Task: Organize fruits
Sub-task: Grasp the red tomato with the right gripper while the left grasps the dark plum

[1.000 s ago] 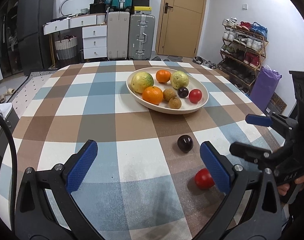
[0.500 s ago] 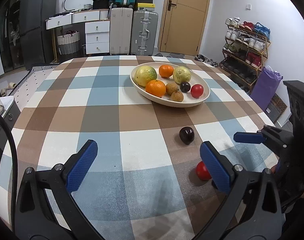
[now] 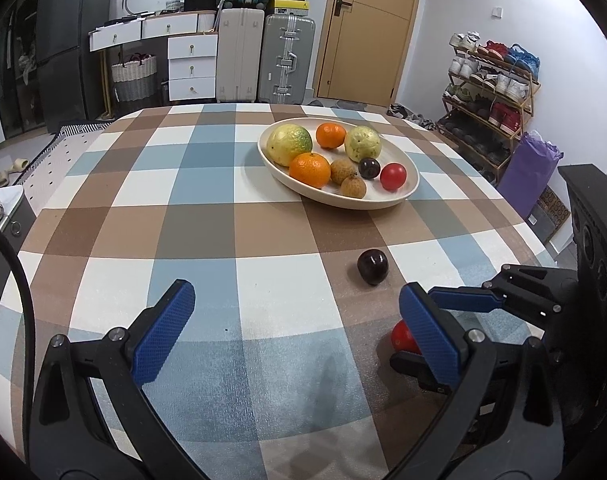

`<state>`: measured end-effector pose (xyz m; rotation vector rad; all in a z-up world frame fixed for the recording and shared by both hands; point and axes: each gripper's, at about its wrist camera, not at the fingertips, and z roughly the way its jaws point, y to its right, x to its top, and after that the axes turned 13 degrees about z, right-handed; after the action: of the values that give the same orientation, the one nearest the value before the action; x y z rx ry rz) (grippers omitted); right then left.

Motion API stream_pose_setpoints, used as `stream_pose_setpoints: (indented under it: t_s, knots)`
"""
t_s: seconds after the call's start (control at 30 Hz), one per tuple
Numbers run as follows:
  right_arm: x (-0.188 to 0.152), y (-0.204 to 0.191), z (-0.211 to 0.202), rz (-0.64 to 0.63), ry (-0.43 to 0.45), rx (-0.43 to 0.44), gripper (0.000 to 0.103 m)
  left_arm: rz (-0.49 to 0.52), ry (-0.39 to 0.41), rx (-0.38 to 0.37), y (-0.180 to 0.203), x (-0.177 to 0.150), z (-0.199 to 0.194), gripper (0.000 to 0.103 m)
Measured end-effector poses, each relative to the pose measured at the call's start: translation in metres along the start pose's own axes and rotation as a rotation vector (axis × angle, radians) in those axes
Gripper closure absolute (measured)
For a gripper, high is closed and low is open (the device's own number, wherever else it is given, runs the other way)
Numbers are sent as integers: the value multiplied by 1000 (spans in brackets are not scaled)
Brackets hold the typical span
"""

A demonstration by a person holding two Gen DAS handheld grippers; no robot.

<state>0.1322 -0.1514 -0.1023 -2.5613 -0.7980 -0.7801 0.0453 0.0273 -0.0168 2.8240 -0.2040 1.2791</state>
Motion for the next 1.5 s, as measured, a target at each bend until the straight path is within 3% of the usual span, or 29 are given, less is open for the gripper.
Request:
stream_pose_setpoints:
  t_s: [0.07, 0.2, 0.37, 0.87, 1.33, 1.5]
  knots:
    - [1, -1, 0, -7, 0, 6, 51, -2, -3, -1, 0, 0, 1, 1]
    - [1, -3, 0, -20, 2, 6, 55, -10, -6, -3, -1, -1, 1, 1]
    - [2, -2, -1, -17, 4, 23, 72, -9, -10, -5, -1, -1, 2, 1]
    - [10, 32, -17, 82, 82, 48, 72, 0, -25, -4, 1, -1, 5, 1]
    - [12, 76, -35, 148, 128, -27, 72, 51, -91, -28, 26, 14, 34, 2]
    - [9, 90, -43, 178, 140, -33, 72, 67, -120, -20, 39, 23, 50, 8]
